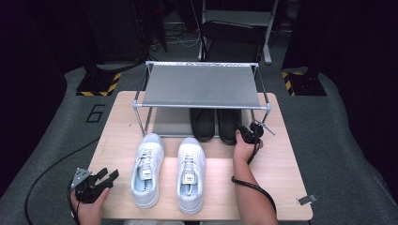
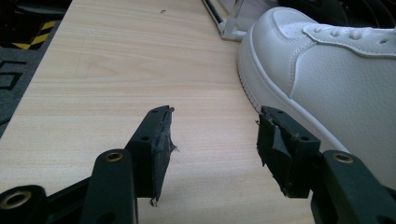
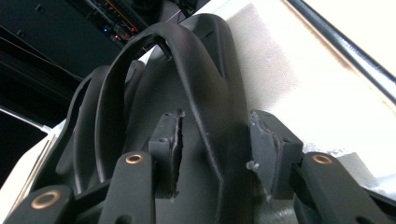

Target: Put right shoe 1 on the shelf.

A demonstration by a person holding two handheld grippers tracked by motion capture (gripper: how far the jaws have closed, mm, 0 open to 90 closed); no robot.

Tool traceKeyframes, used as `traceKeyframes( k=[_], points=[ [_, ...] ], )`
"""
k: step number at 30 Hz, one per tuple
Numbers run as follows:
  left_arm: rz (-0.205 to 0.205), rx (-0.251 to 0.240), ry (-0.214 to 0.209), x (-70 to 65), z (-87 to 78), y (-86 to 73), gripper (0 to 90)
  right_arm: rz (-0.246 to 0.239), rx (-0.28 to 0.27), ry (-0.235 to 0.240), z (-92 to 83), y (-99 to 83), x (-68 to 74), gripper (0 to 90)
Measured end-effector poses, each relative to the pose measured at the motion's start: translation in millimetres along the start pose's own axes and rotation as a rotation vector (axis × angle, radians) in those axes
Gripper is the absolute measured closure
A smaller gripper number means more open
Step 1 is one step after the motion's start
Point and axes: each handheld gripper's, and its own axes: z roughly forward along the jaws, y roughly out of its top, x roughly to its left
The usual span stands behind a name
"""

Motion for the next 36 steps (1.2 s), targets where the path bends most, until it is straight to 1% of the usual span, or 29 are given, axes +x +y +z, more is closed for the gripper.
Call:
traceKeyframes(
  k=[3, 5, 6, 7, 8, 9, 10, 11, 12, 13, 15, 16, 17, 18, 19, 20, 21, 23, 24, 25, 26, 27, 28, 30, 31, 32, 33, 34, 36],
  points=[
    [0.004, 0.014, -0.007, -0.6, -0.4, 0.4, 44.7, -0.015, -0.001, -0.003, -2.8, -0.4, -0.3, 55.2],
    [0.003, -0.004, -0.001, -2.6, 1.5, -0.3, 44.8, 0.002, -0.001, 0.008, -8.2, -2.0, -2.2, 56.0],
    [0.007, -0.001, -0.003, -3.1, 1.6, -0.1, 44.8, 0.006, -0.001, 0.014, -9.5, -2.8, -3.0, 56.1],
    [0.007, -0.001, -0.003, -3.6, 1.8, 0.0, 44.8, -0.008, 0.010, 0.013, -14.8, -5.8, -5.3, 56.2],
    [0.008, -0.006, -0.004, -4.0, 2.2, 0.0, 44.8, -0.008, 0.010, 0.013, -14.8, -5.8, -5.3, 56.2],
    [0.011, -0.003, -0.004, -4.6, 1.7, 0.3, 44.8, 0.018, 0.007, 0.030, -21.7, -8.1, -4.9, 56.0],
    [0.012, 0.011, -0.013, -4.7, 0.5, 1.1, 44.8, 0.002, 0.008, 0.030, -24.3, -9.1, -6.0, 56.0],
    [0.012, 0.011, -0.013, -4.7, 0.5, 1.1, 45.2, 0.002, 0.008, 0.030, -24.3, -9.1, -6.0, 56.0],
    [0.010, 0.013, -0.016, -5.2, 0.6, 1.3, 46.2, -0.006, 0.014, 0.058, -32.8, -11.1, -4.8, 56.4],
    [0.012, 0.016, -0.019, -5.8, 0.7, 1.4, 46.2, -0.006, 0.014, 0.058, -32.8, -11.1, -4.8, 56.4],
    [0.018, 0.026, -0.023, -6.9, 1.2, 1.7, 47.1, -0.039, 0.024, 0.083, -45.4, -13.4, -6.3, 56.8],
    [0.019, 0.008, -0.018, -8.9, 2.9, 1.4, 47.4, -0.031, 0.027, 0.102, -49.2, -14.1, -6.4, 56.9],
    [0.019, 0.008, -0.018, -8.9, 2.9, 1.4, 47.8, -0.031, 0.027, 0.102, -49.2, -14.1, -6.4, 56.9],
    [0.023, 0.008, -0.017, -9.3, 2.9, 1.5, 47.9, -0.040, 0.037, 0.133, -57.6, -15.6, -7.2, 56.6],
    [0.029, 0.021, -0.024, -9.2, 1.8, 2.1, 47.9, -0.050, 0.044, 0.140, -61.8, -16.8, -7.3, 56.3],
    [0.029, 0.021, -0.024, -9.2, 1.8, 2.1, 48.2, -0.048, 0.053, 0.162, -66.8, -18.0, -6.7, 55.6],
    [0.033, 0.024, -0.021, -9.1, 1.1, 2.5, 48.2, -0.048, 0.053, 0.162, -66.8, -18.0, -6.7, 55.6],
    [0.026, 0.012, -0.019, -9.4, 0.4, 2.9, 49.2, -0.083, 0.082, 0.188, -76.4, -22.0, -7.5, 54.6],
    [0.026, 0.016, -0.015, -9.4, -0.2, 3.5, 49.8, -0.105, 0.094, 0.210, -84.2, -24.8, -8.8, 54.3],
    [0.026, 0.016, -0.015, -9.4, -0.2, 3.5, 50.1, -0.105, 0.094, 0.210, -84.2, -24.8, -8.8, 54.3],
    [0.025, 0.016, -0.014, -9.5, -0.2, 3.6, 50.1, -0.113, 0.094, 0.225, -87.9, -25.6, -10.0, 54.3],
    [0.028, 0.018, -0.013, -9.5, -0.1, 3.7, 50.5, -0.132, 0.101, 0.234, -94.3, -27.6, -12.7, 54.2],
    [0.027, 0.009, -0.008, -10.1, 0.6, 3.3, 50.7, -0.134, 0.101, 0.235, -97.6, -28.2, -13.6, 54.2],
    [0.026, 0.011, -0.013, -10.8, 0.4, 3.9, 50.9, -0.134, 0.104, 0.241, -100.7, -28.5, -14.1, 54.1],
    [0.033, 0.018, -0.020, -11.5, -0.6, 4.8, 51.1, -0.152, 0.108, 0.251, -105.1, -30.2, -15.9, 53.3],
    [0.038, 0.012, -0.020, -12.2, -0.7, 4.9, 51.2, -0.153, 0.119, 0.255, -107.7, -31.4, -15.9, 53.3],
    [0.038, 0.012, -0.020, -12.2, -0.7, 4.9, 51.1, -0.170, 0.114, 0.260, -110.0, -32.6, -16.3, 52.7],
    [0.040, -0.001, -0.022, -13.1, -0.6, 5.0, 51.1, -0.186, 0.115, 0.258, -113.6, -33.9, -16.5, 52.1],
    [0.046, 0.007, -0.029, -13.3, -1.4, 5.6, 51.2, -0.196, 0.123, 0.261, -121.9, -37.1, -15.8, 49.7]
  ],
)
